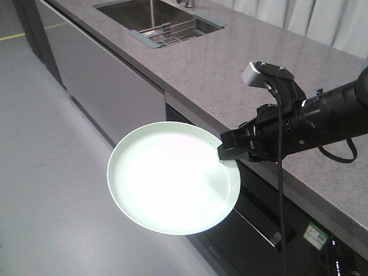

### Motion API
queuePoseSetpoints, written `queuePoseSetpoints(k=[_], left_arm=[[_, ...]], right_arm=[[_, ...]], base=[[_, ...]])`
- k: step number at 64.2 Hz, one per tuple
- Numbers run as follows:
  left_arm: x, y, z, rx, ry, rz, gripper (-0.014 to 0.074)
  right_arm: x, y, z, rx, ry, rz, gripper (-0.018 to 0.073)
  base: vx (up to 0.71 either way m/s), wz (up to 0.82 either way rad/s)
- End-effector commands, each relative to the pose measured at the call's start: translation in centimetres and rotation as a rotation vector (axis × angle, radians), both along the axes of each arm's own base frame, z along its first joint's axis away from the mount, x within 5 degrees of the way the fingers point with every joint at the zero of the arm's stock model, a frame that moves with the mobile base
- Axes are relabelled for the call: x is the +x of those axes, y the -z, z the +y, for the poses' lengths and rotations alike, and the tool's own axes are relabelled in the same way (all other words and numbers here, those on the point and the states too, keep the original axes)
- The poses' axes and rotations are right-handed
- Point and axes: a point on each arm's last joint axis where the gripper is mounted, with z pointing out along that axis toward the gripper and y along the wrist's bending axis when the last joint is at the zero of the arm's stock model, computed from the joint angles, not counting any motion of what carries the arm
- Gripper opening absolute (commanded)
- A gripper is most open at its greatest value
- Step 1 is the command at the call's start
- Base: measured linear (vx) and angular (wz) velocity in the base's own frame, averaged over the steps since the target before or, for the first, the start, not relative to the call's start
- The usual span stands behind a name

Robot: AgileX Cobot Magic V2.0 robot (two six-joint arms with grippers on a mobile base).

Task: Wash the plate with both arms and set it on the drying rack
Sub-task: 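Drive the base away from the counter holding the plate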

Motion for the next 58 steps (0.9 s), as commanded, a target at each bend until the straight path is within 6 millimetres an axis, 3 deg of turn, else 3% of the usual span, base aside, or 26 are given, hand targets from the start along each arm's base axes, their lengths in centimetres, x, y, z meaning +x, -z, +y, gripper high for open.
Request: queuePoseSetpoints(k=[1,58], left_arm=[[-0.29,-1.72,0.01,-0.004,-0.002,-0.117,-0.0007],[-0.29,-1.72,0.01,-0.004,-0.002,-0.117,-0.0007]], right_arm=[[-0.32,-2.04,-0.08,0.057,0.021,-0.070,-0.0008],[-0.32,-2.04,-0.08,0.057,0.021,-0.070,-0.0008]], base=[[-0.05,0.48],[-0.03,0.43]])
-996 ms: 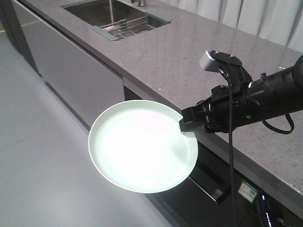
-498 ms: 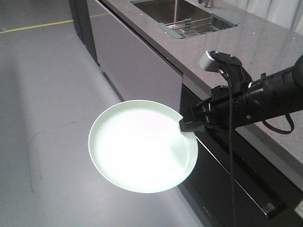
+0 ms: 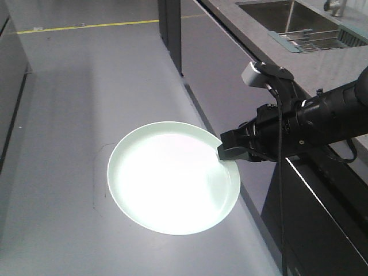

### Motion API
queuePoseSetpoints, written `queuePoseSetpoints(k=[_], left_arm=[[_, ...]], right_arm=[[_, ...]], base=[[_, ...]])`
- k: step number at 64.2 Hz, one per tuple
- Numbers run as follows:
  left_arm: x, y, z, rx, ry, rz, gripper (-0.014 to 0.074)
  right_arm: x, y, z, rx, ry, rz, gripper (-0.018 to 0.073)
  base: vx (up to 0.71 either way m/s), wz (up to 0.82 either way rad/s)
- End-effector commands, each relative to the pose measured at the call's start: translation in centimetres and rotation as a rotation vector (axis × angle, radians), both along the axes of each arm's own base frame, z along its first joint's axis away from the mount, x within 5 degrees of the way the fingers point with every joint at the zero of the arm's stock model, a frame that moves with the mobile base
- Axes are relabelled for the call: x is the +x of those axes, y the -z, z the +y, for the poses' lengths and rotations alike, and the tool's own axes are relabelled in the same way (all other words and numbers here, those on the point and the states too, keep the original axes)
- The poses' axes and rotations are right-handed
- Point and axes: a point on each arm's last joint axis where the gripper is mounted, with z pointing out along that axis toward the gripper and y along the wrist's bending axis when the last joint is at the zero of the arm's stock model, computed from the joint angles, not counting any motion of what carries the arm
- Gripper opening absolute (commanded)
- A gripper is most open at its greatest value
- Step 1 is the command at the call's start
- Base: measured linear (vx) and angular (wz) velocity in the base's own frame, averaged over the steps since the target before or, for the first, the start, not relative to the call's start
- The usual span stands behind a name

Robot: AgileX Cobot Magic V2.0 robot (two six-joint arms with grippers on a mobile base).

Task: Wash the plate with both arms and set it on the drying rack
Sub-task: 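Drive the base away from the counter holding the plate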

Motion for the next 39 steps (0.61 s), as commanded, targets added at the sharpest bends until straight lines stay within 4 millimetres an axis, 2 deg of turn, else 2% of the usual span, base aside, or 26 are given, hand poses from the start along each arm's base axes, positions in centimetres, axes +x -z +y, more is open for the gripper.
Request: queuePoseSetpoints(k=[1,20,39], left_arm=[[-0.29,-1.72,0.01,-0.004,-0.002,-0.117,-0.0007],[-0.29,-1.72,0.01,-0.004,-0.002,-0.117,-0.0007],[-0.29,-1.72,0.01,-0.004,-0.002,-0.117,-0.0007]], right_arm=[[-0.32,-2.04,-0.08,0.057,0.021,-0.070,-0.0008],[-0.32,-2.04,-0.08,0.057,0.021,-0.070,-0.0008],[-0.33,-2.04,-0.07,0.057,0.019,-0.068,-0.0008]], base=[[-0.02,0.41],[-0.02,0.35],[0.02,0.15]])
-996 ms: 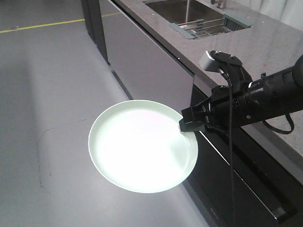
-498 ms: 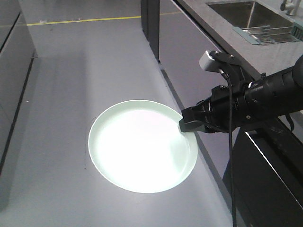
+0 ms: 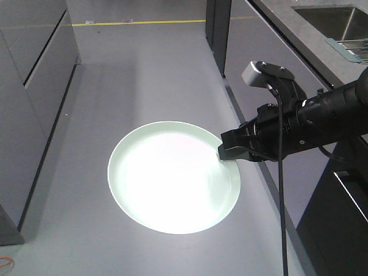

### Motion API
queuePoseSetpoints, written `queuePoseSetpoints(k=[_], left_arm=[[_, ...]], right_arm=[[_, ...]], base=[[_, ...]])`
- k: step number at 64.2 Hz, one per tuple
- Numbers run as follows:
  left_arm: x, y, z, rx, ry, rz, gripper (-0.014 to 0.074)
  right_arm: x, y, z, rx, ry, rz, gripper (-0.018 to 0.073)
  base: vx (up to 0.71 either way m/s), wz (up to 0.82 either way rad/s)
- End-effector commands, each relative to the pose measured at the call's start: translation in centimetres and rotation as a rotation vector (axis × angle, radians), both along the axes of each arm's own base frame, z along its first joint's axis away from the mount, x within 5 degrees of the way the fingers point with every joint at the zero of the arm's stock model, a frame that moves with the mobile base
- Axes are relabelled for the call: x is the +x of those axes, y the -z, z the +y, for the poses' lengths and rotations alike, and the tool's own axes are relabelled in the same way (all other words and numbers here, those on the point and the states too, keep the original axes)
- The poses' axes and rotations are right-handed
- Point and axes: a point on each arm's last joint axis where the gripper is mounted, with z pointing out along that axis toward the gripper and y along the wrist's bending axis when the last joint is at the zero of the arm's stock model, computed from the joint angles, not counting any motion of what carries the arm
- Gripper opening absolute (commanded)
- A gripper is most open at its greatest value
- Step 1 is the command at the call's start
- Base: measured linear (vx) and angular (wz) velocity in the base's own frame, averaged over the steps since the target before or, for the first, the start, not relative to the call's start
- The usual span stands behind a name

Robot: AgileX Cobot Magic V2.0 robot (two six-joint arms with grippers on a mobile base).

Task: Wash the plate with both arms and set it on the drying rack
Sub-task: 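Drive the base away from the counter holding the plate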

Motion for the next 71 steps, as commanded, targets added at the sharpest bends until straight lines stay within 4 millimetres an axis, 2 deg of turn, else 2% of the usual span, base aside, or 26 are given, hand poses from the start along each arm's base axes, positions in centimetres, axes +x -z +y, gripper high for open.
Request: queuePoseSetpoints(k=[1,71], left_arm=[[-0.29,-1.72,0.01,-0.004,-0.002,-0.117,-0.0007],[-0.29,-1.72,0.01,-0.004,-0.002,-0.117,-0.0007]], right_arm=[[-0.33,-2.04,-0.07,0.057,0.019,-0.068,-0.0008],[-0.33,-2.04,-0.07,0.057,0.019,-0.068,-0.0008]], base=[[0.02,0.14],[0.08,0.18]])
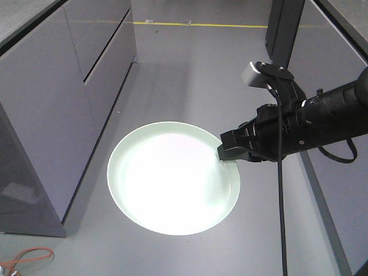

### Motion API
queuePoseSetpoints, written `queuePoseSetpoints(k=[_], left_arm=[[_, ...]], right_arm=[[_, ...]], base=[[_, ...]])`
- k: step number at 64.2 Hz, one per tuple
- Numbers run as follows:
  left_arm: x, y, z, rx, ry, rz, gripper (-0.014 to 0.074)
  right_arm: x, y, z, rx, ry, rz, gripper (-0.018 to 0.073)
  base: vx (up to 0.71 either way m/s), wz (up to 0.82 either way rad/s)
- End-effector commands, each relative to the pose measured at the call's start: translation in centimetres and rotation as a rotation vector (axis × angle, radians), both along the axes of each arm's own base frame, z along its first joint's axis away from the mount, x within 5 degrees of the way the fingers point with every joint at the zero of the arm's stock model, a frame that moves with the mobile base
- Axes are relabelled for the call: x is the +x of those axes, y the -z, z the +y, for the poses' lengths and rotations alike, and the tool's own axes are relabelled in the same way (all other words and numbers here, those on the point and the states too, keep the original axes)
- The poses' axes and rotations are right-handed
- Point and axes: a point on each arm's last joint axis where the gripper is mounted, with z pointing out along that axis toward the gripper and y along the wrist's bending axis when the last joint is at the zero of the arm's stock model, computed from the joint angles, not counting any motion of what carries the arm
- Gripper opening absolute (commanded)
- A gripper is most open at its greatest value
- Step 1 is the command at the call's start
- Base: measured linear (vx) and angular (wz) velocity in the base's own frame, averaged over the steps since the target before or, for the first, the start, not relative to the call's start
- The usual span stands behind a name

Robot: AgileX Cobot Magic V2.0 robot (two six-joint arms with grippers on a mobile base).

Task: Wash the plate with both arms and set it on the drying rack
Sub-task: 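Drive the base away from the counter holding the plate, then drive the base across the room carrying the plate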

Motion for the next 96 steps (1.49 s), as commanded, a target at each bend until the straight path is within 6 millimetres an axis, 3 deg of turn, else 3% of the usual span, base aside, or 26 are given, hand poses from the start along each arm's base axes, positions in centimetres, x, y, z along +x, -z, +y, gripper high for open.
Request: queuePoseSetpoints(k=[1,96], left_arm=[[-0.29,-1.72,0.01,-0.004,-0.002,-0.117,-0.0007],[-0.29,-1.72,0.01,-0.004,-0.002,-0.117,-0.0007]], right_arm=[[-0.32,-2.04,-0.07,0.057,0.020,-0.069,-0.0008],[-0.34,-2.03,-0.07,0.056,0.019,-0.067,-0.0008]], base=[[0.13,0.12],[0.16,0.03]])
